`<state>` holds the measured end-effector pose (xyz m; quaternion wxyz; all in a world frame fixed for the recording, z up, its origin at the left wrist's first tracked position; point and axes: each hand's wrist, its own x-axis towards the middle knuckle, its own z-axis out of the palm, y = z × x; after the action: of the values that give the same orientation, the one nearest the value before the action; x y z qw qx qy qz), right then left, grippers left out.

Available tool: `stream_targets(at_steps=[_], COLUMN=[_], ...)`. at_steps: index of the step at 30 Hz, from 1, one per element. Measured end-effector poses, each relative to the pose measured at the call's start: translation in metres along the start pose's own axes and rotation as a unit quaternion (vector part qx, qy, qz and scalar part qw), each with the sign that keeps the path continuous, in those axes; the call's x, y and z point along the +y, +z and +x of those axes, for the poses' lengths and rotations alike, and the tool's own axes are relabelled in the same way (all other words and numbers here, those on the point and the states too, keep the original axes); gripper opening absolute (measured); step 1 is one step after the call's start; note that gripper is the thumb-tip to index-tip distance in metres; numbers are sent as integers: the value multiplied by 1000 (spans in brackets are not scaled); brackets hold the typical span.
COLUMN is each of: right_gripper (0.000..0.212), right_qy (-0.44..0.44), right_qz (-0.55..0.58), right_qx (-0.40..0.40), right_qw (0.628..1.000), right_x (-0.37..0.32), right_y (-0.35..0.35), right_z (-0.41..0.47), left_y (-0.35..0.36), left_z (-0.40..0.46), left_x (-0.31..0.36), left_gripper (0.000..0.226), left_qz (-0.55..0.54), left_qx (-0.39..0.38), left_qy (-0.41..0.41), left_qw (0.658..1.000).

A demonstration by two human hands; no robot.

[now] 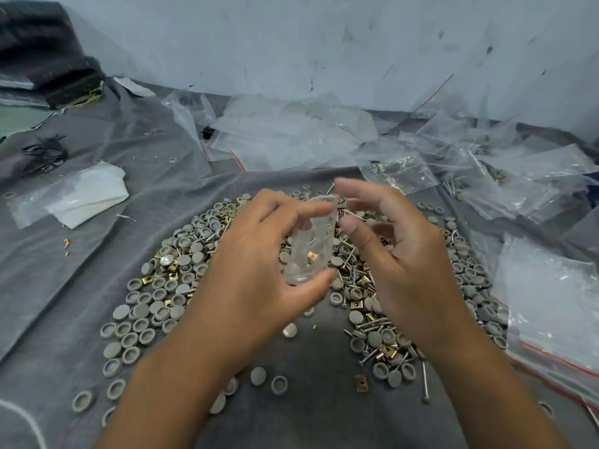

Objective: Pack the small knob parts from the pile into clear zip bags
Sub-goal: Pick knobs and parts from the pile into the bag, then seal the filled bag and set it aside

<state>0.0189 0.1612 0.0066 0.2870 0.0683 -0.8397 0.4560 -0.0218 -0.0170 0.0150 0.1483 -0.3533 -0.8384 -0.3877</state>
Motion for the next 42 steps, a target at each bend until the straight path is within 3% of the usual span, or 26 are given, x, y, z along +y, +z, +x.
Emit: stream_targets(at_steps=[3,6,9,13,21,29,42], right_gripper=[13,6,11,17,15,15,7], right_qy=[0,26,61,90,116,97,78], right_qz=[59,136,175,189,154,201,150], right_qx=[28,29,24,16,33,29,4], right_qw=[998,990,982,978,981,974,986], right_x=[-4,-3,3,8,13,8,9], right_y=[-6,-11,-13,-8,2,8,2], right_z=[1,1,0,-3,-9,-12,-12], left_y=[-1,2,5,6,5,2,4], left_z=[0,0,1,3,4,4,4], left_x=[1,2,-2,-7,-8,-8,-11], left_gripper=[45,40,40,42,39,41,43], left_qz=[-51,-165,-265,-320,-308,-334,-342], left_qx=[30,52,62,94,130,127,107], left_qy=[12,-34,-77,-128,-150,-151,-146], left_qw=[998,984,959,934,930,922,922])
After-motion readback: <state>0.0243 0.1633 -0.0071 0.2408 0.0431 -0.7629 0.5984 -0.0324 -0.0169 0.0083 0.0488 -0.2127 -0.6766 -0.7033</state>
